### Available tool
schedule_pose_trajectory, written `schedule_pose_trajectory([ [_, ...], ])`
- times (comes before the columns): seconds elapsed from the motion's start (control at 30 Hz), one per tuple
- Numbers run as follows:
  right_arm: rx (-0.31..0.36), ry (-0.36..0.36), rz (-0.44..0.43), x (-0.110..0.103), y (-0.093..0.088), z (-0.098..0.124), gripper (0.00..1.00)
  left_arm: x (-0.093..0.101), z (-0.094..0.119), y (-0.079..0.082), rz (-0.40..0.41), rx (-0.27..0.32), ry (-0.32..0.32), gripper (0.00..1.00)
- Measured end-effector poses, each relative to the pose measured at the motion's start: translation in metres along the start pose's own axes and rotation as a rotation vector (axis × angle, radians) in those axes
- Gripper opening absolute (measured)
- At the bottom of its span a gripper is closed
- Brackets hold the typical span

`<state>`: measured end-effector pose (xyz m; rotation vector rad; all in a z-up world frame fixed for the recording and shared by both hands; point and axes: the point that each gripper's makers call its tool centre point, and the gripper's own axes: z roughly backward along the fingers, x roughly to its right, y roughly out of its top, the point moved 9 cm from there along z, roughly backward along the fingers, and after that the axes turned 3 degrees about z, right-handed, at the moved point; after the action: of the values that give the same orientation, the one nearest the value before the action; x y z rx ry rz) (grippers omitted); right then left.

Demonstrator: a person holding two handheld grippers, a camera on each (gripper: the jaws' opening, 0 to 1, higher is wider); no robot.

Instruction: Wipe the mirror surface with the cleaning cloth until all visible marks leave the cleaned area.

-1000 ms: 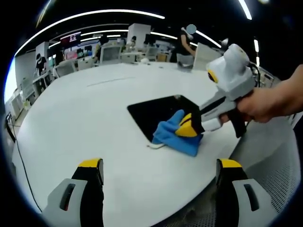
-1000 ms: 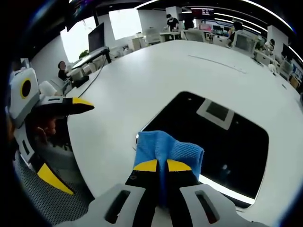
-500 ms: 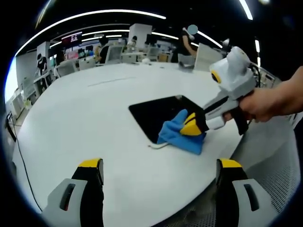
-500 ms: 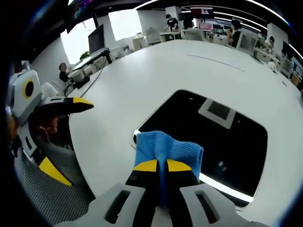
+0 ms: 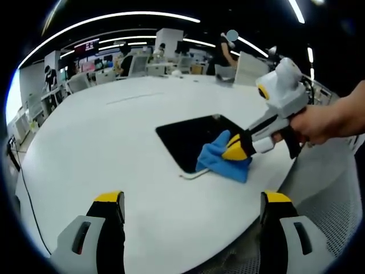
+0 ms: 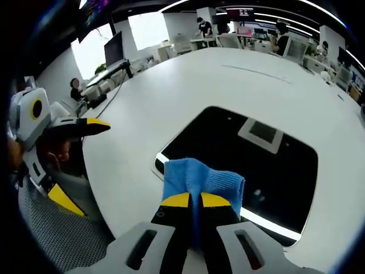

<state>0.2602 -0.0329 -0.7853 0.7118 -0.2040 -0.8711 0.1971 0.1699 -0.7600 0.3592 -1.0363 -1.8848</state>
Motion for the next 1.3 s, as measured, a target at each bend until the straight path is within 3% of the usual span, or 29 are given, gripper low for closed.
schedule_pose_trajectory([
  [1.3,-0.02,-0.015,-0.032,0.019,-0.013,0.015,0.0,0.0,0.001,0.0,-0.009,-0.006,0.013,0.99],
])
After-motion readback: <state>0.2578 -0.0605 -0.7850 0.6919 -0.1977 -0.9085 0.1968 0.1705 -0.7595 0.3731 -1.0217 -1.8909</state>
